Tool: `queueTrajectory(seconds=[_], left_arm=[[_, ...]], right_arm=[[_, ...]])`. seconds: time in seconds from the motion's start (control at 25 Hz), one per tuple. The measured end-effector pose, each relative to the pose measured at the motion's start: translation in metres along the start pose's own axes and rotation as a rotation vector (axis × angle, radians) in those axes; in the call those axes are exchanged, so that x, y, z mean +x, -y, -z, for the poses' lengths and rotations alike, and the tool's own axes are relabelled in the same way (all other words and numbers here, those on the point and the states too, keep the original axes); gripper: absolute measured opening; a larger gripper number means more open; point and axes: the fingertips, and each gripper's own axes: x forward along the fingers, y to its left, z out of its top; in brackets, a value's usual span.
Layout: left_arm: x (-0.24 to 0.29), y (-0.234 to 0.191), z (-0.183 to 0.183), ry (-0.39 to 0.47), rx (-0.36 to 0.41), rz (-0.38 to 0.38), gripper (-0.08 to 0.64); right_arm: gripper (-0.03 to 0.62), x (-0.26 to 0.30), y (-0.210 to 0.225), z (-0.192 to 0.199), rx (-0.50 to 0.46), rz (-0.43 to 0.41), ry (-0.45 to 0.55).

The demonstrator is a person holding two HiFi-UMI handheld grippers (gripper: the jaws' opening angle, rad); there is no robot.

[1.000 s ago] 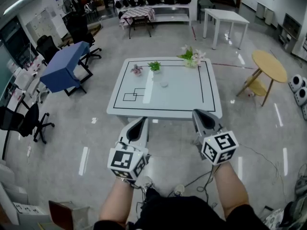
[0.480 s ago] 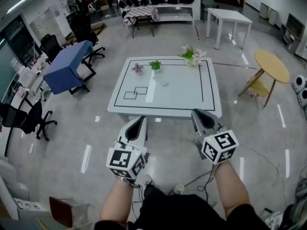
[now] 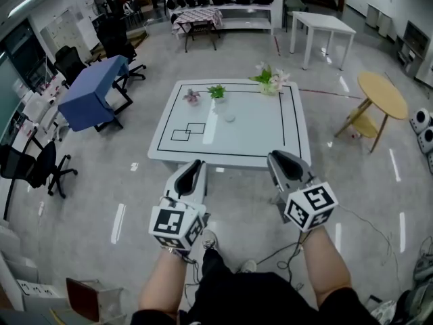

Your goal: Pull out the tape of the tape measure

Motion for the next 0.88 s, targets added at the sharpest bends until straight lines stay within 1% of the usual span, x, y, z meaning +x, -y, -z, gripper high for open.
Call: queueTrajectory(seconds=[0.08, 0.2, 0.36, 0.56, 0.88], left_arm=[[0.009, -0.003, 0.004, -0.004, -0.003, 0.012, 0.074], [0.023, -0.008, 0.007, -0.005, 0.006, 0.034, 0.120], [0.044, -0.024, 0.012, -0.007, 0.022, 0.070, 0.184], [0.077, -0.062, 0.012, -0.013, 0.022, 0.115, 0.212], [0.136, -0.137, 0.013, -0.022, 0.008, 0.167, 0.218]], right_arm=[[0.082, 0.007, 0.002, 0.000, 0.008, -0.018, 0.014], [0.137, 0.017, 0.004, -0.003, 0.005, -0.026, 0.021], [0.176, 0.042, 0.008, 0.002, -0.032, -0.020, 0.019], [0.184, 0.088, 0.016, 0.003, -0.038, 0.001, 0.009], [0.193, 0.171, 0.033, 0.009, -0.047, 0.050, -0.020]])
